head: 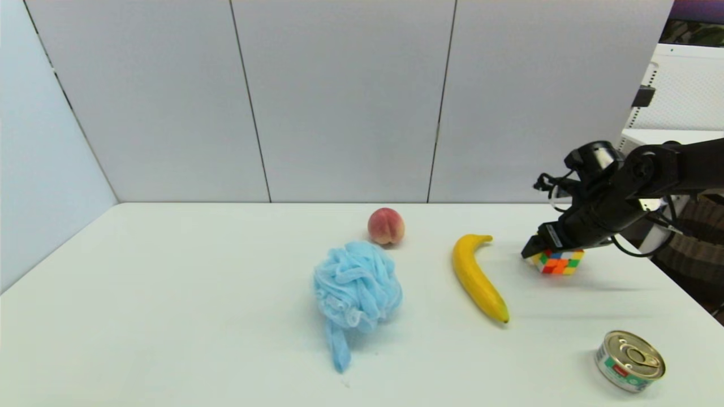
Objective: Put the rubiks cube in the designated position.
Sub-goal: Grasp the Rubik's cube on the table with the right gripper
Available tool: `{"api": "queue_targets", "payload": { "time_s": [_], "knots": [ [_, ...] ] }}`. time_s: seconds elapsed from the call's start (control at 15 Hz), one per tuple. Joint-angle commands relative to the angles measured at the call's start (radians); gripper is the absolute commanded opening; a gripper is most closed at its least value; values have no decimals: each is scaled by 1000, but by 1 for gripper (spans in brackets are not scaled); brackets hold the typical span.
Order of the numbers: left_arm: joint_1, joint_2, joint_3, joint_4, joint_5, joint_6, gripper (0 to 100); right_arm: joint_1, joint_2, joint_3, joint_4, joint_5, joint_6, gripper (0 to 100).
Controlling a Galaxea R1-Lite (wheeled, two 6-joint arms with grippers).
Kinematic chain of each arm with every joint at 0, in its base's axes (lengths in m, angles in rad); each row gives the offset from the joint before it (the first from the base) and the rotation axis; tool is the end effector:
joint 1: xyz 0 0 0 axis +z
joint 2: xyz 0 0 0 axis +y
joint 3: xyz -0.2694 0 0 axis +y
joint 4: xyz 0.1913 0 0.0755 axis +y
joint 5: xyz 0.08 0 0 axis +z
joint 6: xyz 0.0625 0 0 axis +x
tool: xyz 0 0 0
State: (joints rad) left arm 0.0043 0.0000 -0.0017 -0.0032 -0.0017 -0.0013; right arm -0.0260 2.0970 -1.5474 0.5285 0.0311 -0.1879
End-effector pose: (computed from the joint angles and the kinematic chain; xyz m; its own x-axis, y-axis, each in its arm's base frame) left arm 0.0643 0.0002 0.0765 1.0000 0.0026 0.0049 -0.0026 1.0000 -0.0013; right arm 0.4052 -0.0086 0.0719 0.4734 0.0188 -0.8806 -0.1534 0.9862 -0.0614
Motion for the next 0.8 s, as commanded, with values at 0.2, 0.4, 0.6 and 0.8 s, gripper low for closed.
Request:
{"api": "queue_targets", "payload": {
  "time_s": [0.2, 0.4, 0.6, 0.8],
  "knots": [
    [0, 2, 0, 0, 0, 0, 100, -2, -12, -8, 24, 7, 25, 100],
    [0, 2, 0, 0, 0, 0, 100, -3, -11, -20, 33, 23, 41, 100],
    [0, 2, 0, 0, 0, 0, 100, -9, -6, -29, 33, 49, 48, 100],
    [0, 2, 0, -3, 0, 0, 100, -12, -2, -28, 33, 56, 48, 100]
  ]
}}
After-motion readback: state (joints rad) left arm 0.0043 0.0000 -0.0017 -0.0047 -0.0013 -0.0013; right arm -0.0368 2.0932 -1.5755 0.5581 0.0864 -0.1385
